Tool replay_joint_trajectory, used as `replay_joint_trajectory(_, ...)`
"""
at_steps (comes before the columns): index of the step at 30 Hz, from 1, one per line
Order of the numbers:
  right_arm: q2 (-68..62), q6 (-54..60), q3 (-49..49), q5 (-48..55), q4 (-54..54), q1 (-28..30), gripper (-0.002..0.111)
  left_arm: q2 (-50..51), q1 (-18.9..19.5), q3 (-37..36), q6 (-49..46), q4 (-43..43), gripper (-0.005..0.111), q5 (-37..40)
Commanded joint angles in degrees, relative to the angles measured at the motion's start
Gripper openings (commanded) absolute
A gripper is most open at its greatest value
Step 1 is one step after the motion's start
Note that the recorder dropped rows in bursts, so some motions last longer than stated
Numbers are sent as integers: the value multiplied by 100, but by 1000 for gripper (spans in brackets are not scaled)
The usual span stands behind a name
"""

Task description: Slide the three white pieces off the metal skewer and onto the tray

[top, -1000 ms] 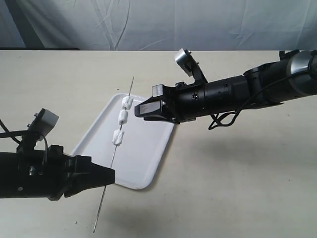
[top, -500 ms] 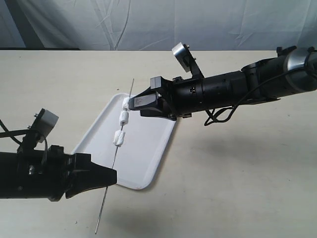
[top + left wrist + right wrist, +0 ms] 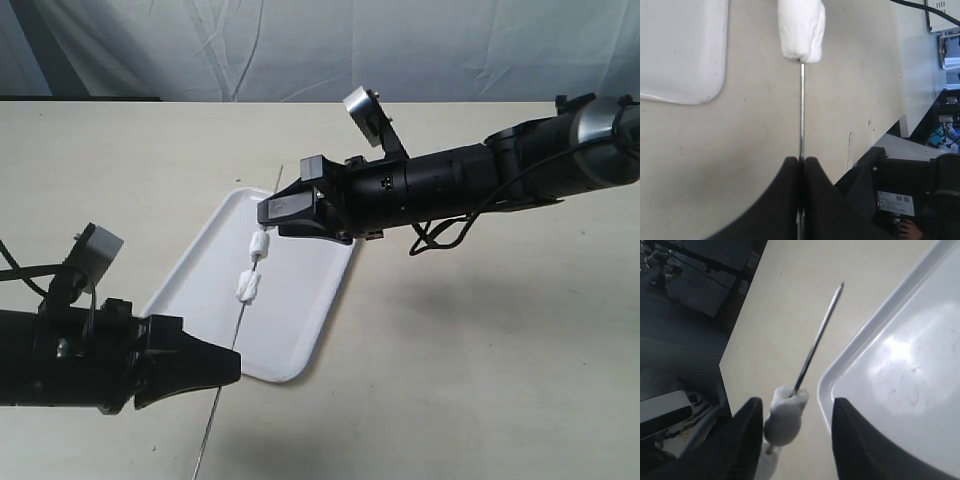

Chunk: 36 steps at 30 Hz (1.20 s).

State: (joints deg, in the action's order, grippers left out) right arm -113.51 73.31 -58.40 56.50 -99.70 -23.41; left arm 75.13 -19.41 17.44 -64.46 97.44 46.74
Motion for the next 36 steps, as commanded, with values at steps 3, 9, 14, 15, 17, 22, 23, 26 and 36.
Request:
replay_joint_trajectory(3, -4, 10, -18, 56, -25, -8, 22, -38, -10, -35, 21, -65, 0, 64)
replay_joint_trajectory(9, -4, 10, -18, 38, -25, -8, 22, -38, -10, -35, 156, -245, 0, 100)
replay_joint_trajectory(14, -4, 44, -18, -185, -25, -8, 22, -38, -10, -35, 299, -469, 0, 253)
replay_joint_trajectory(15, -4, 58, -18, -260, -25, -8, 22, -38, -10, -52, 299, -496, 0, 310)
replay_joint_trajectory(17, -4, 80, -50, -446, -25, -8, 22, -38, -10, -133, 316, -471, 0, 444)
replay_joint_trajectory(22, -4, 155, -390, -957, -25, -8, 22, -38, -10, -400, 284, -471, 0, 446)
replay_joint_trajectory(23, -4, 155, -464, -1008, -25, -8, 22, -38, -10, -467, 284, -471, 0, 446)
replay_joint_trajectory(26, -4, 155, -703, -1239, -25, -8, 22, -38, -10, -643, 250, -489, 0, 511)
replay_joint_trajectory(36, -4, -962, -759, -1505, 1794, -8, 41, -38, -10, -972, -378, 250, 0, -189)
